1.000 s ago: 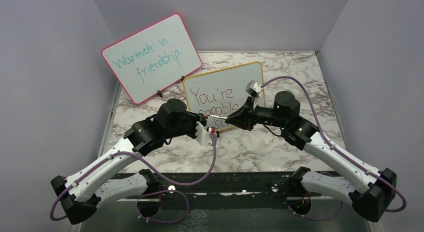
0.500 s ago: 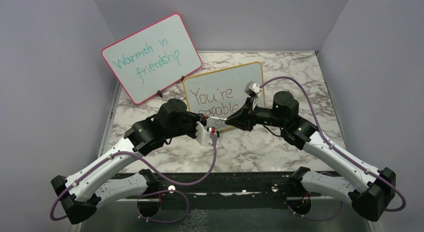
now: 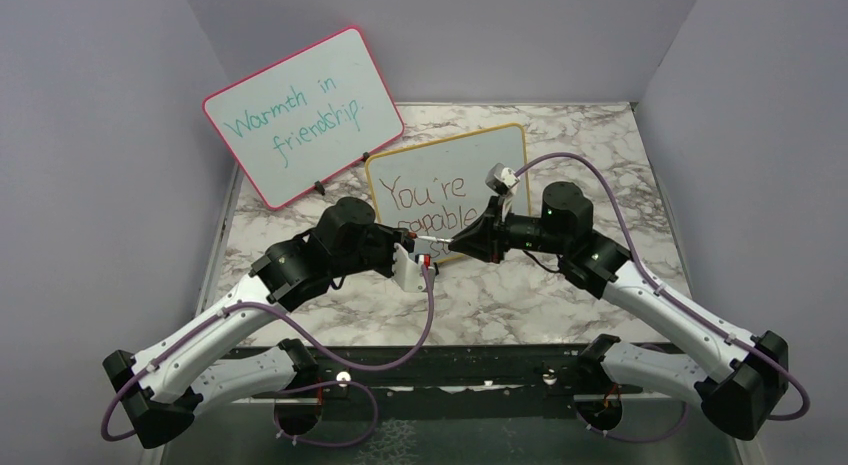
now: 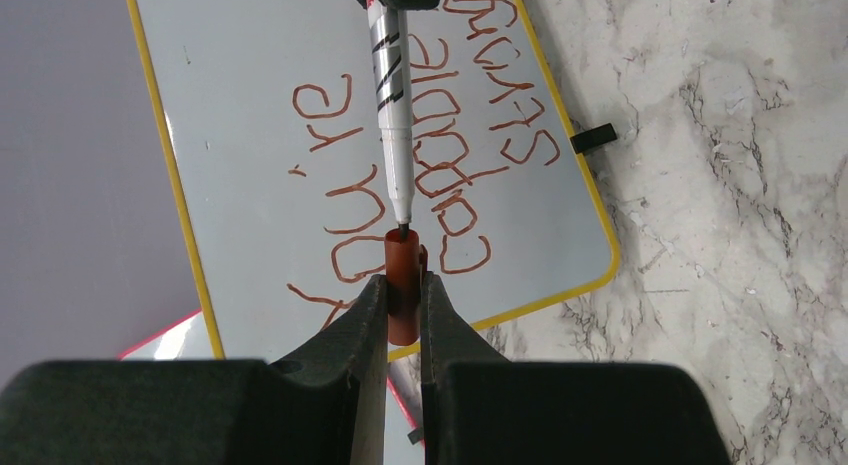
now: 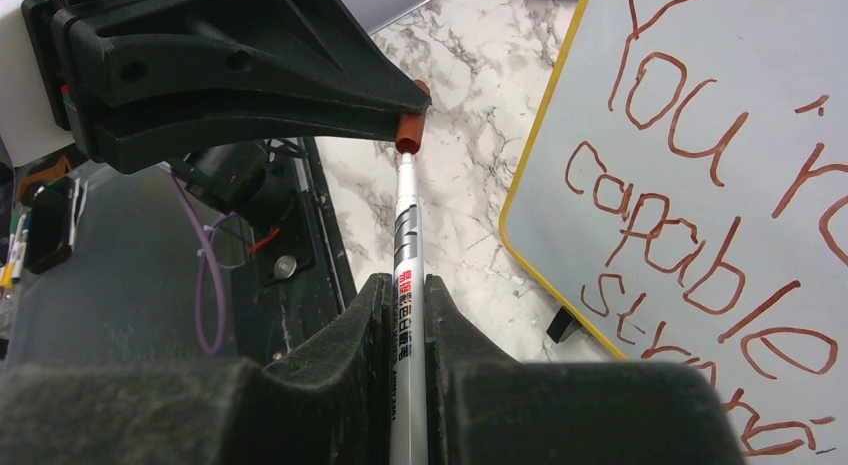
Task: Write a sentence on the whiteboard
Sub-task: Close the whiteboard marker at the center of the board.
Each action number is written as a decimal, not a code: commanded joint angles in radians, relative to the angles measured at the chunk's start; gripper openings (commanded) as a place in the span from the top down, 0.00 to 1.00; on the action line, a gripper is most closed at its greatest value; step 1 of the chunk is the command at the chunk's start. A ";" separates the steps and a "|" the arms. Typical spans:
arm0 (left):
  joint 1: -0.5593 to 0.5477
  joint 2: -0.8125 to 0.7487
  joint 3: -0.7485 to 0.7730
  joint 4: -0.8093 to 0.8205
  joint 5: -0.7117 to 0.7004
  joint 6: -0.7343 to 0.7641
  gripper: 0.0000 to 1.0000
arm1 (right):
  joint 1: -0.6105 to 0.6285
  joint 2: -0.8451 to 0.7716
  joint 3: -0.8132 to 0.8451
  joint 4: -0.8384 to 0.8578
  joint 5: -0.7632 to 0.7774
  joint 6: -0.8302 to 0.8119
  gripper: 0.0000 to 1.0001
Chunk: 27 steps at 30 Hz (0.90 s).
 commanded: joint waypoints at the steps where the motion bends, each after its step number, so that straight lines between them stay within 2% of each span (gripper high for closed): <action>1: -0.006 0.006 0.037 -0.005 0.036 -0.004 1.00 | -0.005 0.014 0.005 0.042 -0.021 0.011 0.99; 13: -0.015 0.022 0.044 -0.006 0.072 -0.005 1.00 | -0.006 0.043 0.005 0.079 -0.031 0.027 0.99; 27: -0.073 0.093 0.108 -0.032 0.039 0.001 1.00 | -0.005 0.130 0.054 0.070 -0.035 0.034 0.99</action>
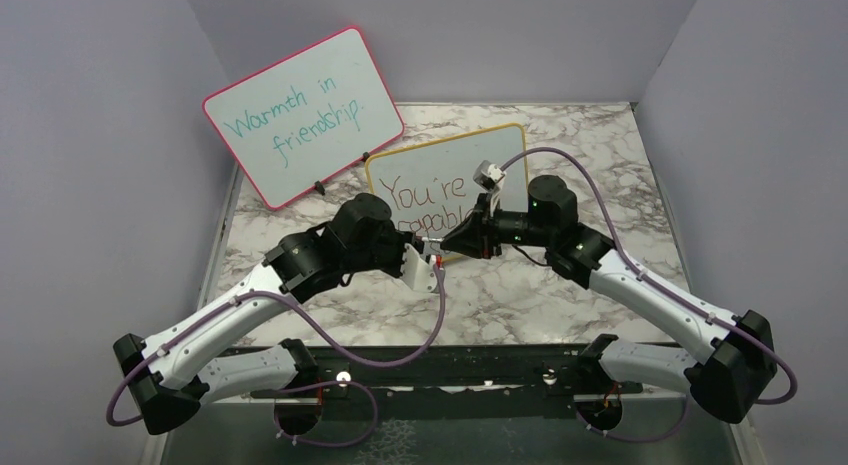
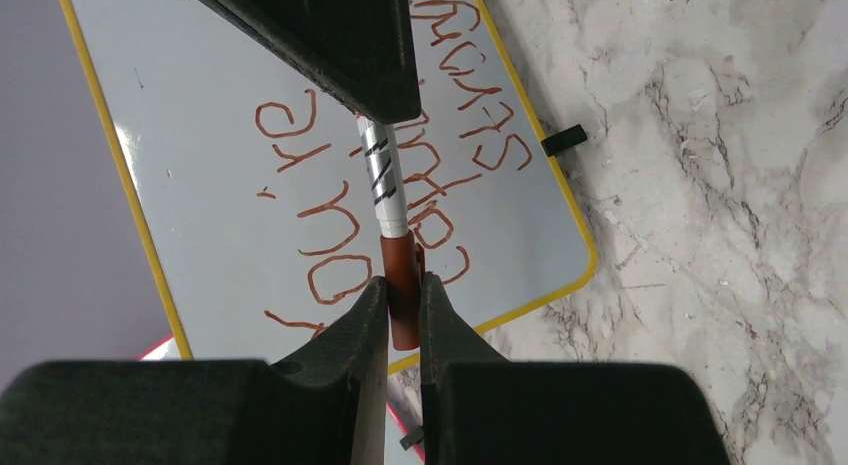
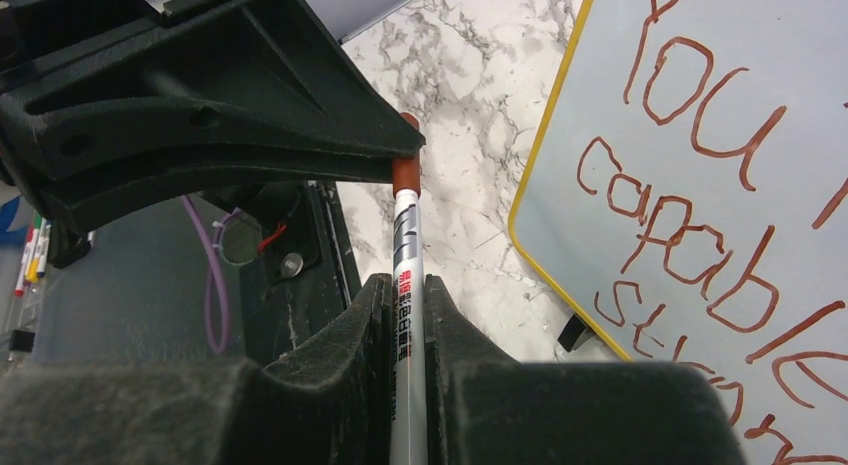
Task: Write a sentence on the whiteboard
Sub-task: Close the whiteboard marker at the center of the board.
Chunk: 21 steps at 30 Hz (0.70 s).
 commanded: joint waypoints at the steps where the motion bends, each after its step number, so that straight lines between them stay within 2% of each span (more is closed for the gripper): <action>1: -0.053 0.032 0.068 0.008 0.014 0.006 1.00 | -0.006 0.039 0.043 0.027 -0.002 0.016 0.99; 8: -0.129 0.082 0.097 0.008 -0.032 -0.021 1.00 | -0.006 0.082 0.026 0.129 -0.027 0.073 0.99; 15: -0.150 0.101 0.113 0.013 -0.058 -0.055 1.00 | -0.006 0.099 -0.008 0.190 -0.046 0.083 0.99; 16: -0.150 0.100 0.112 0.015 -0.070 -0.064 0.97 | -0.006 0.095 -0.015 0.189 -0.033 0.080 0.99; 18: -0.150 0.094 0.107 0.028 -0.112 -0.098 0.81 | -0.006 0.083 -0.035 0.200 -0.007 0.085 0.99; 21: -0.150 0.071 0.092 0.066 -0.220 -0.166 0.65 | -0.005 0.047 -0.072 0.213 0.047 0.089 0.99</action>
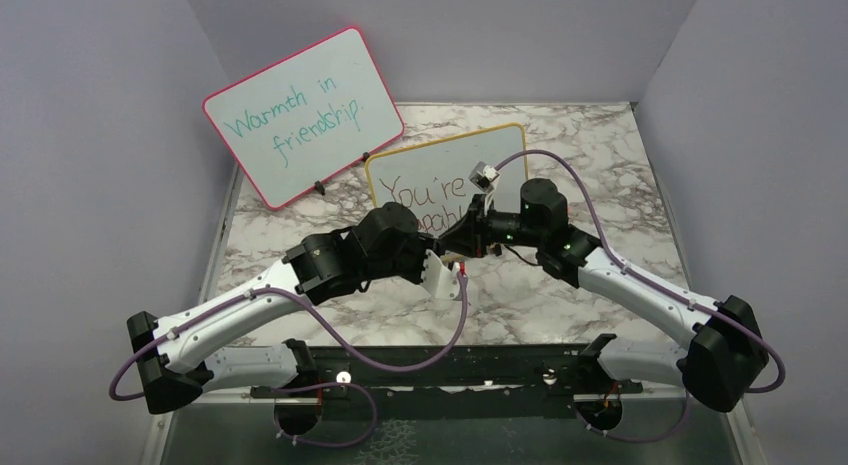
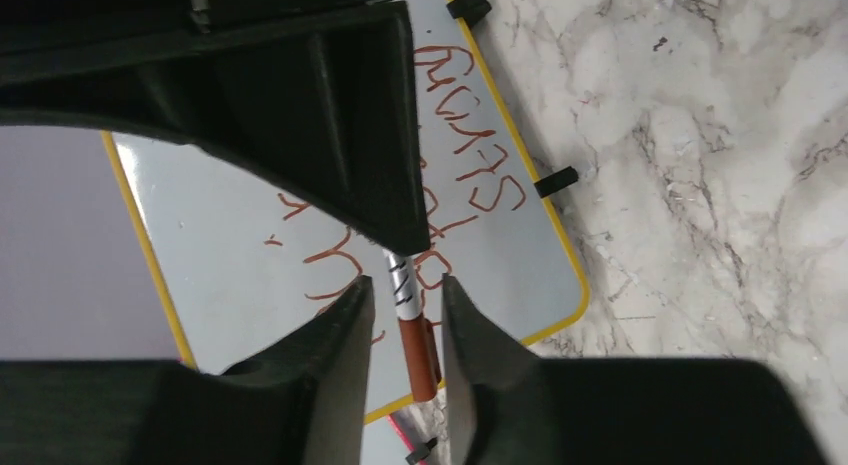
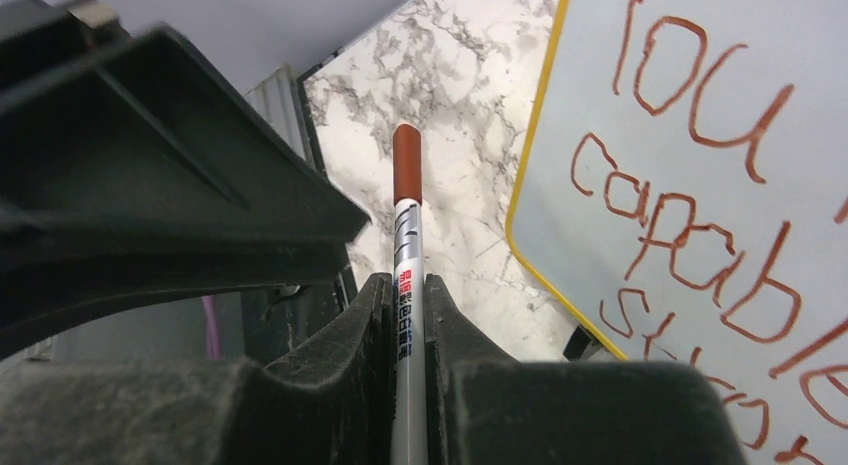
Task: Write a sentence on the whiteboard
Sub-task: Close the whiteboard marker at the center of the board.
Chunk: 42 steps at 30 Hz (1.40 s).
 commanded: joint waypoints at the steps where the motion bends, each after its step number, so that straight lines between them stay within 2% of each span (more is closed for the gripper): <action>1: -0.007 -0.033 0.008 0.104 -0.100 -0.118 0.61 | 0.004 -0.052 -0.056 0.101 0.085 0.010 0.99; 5: -0.006 -0.069 -0.026 0.202 -0.194 -0.270 0.46 | 0.004 -0.106 -0.127 0.185 0.150 0.034 0.99; 9: 0.023 -0.077 -0.053 0.307 -0.272 -0.500 0.29 | 0.004 -0.145 -0.197 0.298 0.195 0.078 0.99; 11: 0.052 -0.075 -0.065 0.344 -0.275 -0.608 0.24 | 0.004 -0.164 -0.232 0.350 0.220 0.093 0.99; 14: 0.141 -0.081 -0.088 0.398 -0.170 -0.755 0.24 | 0.004 -0.180 -0.267 0.416 0.239 0.107 0.99; 19: 0.408 -0.104 -0.146 0.529 0.191 -1.033 0.25 | 0.005 -0.182 -0.321 0.521 0.243 0.157 0.99; 24: 0.534 -0.142 -0.228 0.703 0.411 -1.260 0.26 | 0.004 -0.201 -0.352 0.594 0.239 0.190 0.99; 27: 0.570 -0.161 -0.281 0.833 0.510 -1.392 0.27 | 0.005 -0.210 -0.362 0.618 0.239 0.203 0.99; 33: 0.588 -0.165 -0.378 1.021 0.584 -1.615 0.30 | 0.004 -0.216 -0.383 0.698 0.229 0.258 0.99; 37: 0.588 -0.152 -0.394 1.061 0.623 -1.689 0.34 | 0.004 -0.218 -0.381 0.726 0.221 0.273 0.99; 42: 0.587 -0.136 -0.408 1.120 0.678 -1.758 0.46 | 0.004 -0.215 -0.368 0.747 0.210 0.289 0.99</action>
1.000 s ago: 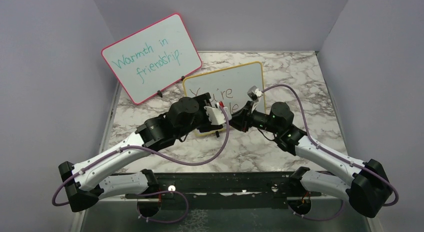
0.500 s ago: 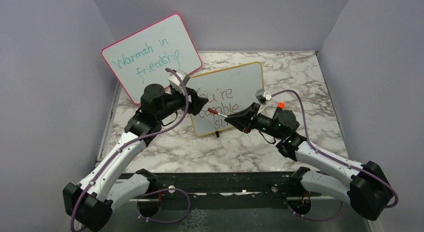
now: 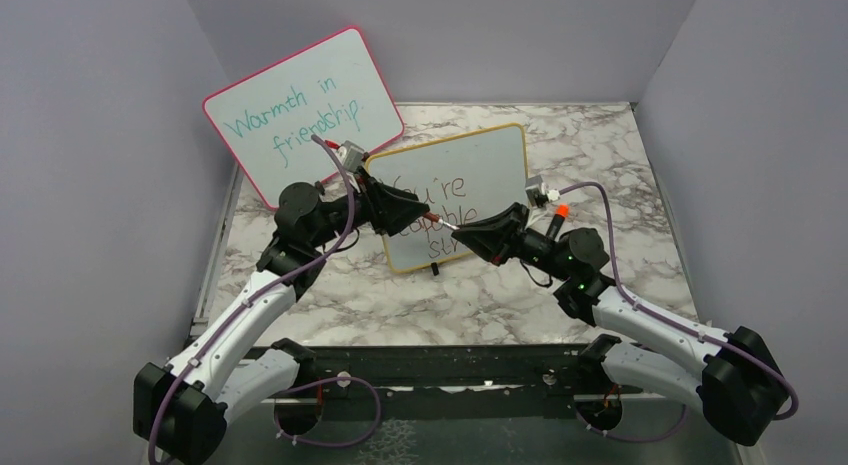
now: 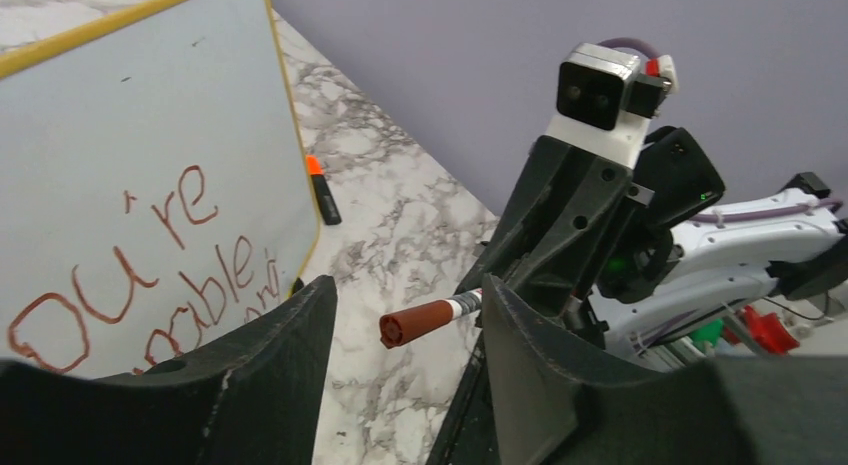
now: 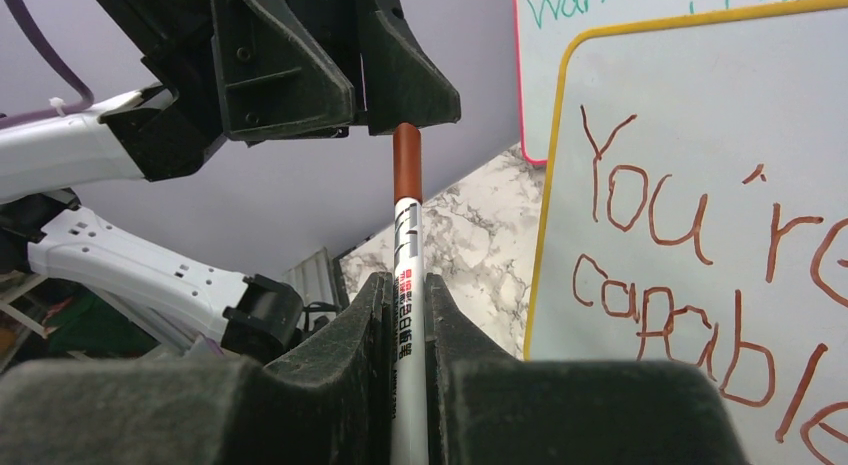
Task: Write a sentence on the whiteboard
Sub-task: Close the whiteboard marker at the center of the board.
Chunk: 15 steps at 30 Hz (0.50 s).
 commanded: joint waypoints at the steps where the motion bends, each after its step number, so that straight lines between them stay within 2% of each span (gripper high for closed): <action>1: 0.005 0.011 -0.016 0.133 0.100 -0.125 0.48 | 0.004 -0.004 0.011 0.081 -0.010 0.029 0.99; 5: 0.001 0.012 -0.020 0.154 0.115 -0.141 0.54 | 0.004 0.007 0.014 0.113 -0.024 0.053 0.99; 12: -0.017 0.016 -0.035 0.175 0.121 -0.155 0.55 | 0.004 0.034 0.015 0.180 -0.048 0.103 0.99; 15: -0.030 0.018 -0.041 0.187 0.121 -0.158 0.62 | 0.004 0.040 0.020 0.191 -0.054 0.115 0.99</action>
